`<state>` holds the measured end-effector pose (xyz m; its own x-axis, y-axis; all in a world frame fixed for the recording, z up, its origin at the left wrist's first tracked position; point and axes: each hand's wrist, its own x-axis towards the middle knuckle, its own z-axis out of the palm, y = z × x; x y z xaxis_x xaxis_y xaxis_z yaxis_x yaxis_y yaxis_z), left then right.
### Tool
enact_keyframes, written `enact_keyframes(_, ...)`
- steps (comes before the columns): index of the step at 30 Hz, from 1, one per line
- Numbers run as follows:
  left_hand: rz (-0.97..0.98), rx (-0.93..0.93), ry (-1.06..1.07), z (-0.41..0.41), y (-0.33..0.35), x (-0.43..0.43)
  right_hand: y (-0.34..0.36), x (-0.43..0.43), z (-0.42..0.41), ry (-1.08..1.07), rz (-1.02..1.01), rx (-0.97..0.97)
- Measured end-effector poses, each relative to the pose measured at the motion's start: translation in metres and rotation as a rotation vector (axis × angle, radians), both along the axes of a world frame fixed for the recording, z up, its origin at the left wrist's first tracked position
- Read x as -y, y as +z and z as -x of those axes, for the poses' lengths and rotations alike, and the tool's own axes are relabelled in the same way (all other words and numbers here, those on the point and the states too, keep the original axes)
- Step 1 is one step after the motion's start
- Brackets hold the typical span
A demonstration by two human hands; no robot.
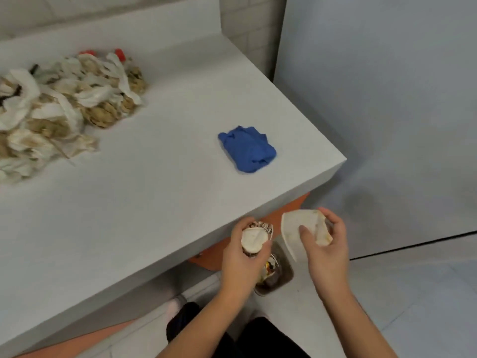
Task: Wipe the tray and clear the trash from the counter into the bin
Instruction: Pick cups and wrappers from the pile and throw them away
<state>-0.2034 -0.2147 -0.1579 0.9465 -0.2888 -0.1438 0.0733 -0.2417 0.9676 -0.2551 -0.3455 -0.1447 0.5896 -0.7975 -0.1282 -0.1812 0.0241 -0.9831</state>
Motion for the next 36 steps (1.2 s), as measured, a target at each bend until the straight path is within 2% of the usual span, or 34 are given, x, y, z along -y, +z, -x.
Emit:
enact_keyframes(6,-0.281,-0.242,-0.032,0.005,-0.120,0.036,-0.090,0.034,0.007,0.050,-0.073,-0.260)
enact_keyframes(9,-0.347,-0.391,-0.017,-0.003,-0.166,0.055,-0.125,0.046,0.012,0.072,-0.053,-0.379)
enact_keyframes(13,-0.430,-0.522,-0.114,-0.013,-0.241,0.057,-0.154,0.054,0.017,0.146,-0.011,-0.532)
enact_keyframes(15,-0.487,-0.563,-0.105,-0.016,-0.247,0.053,-0.164,0.053,0.015,0.201,0.010,-0.586)
enact_keyframes(19,-0.510,-0.555,-0.131,-0.022,-0.220,0.038,-0.178,0.048,0.007,0.306,0.022,-0.677)
enact_keyframes(22,-0.385,-0.641,-0.086,-0.025,-0.174,0.029,-0.181,0.044,-0.001,0.426,0.010,-0.734)
enact_keyframes(27,-0.198,-0.616,-0.064,-0.022,-0.085,0.011,-0.163,0.040,-0.017,0.490,0.066,-0.832)
enact_keyframes(29,-0.142,-0.578,-0.094,-0.018,-0.050,0.001,-0.145,0.032,-0.024,0.466,0.105,-0.746)
enact_keyframes(31,-0.063,-0.527,-0.107,-0.017,-0.015,-0.010,-0.119,0.020,-0.030,0.465,0.133,-0.572)
enact_keyframes(36,0.200,-0.398,0.049,-0.033,0.070,-0.047,-0.027,-0.043,-0.042,0.728,0.100,-0.154)
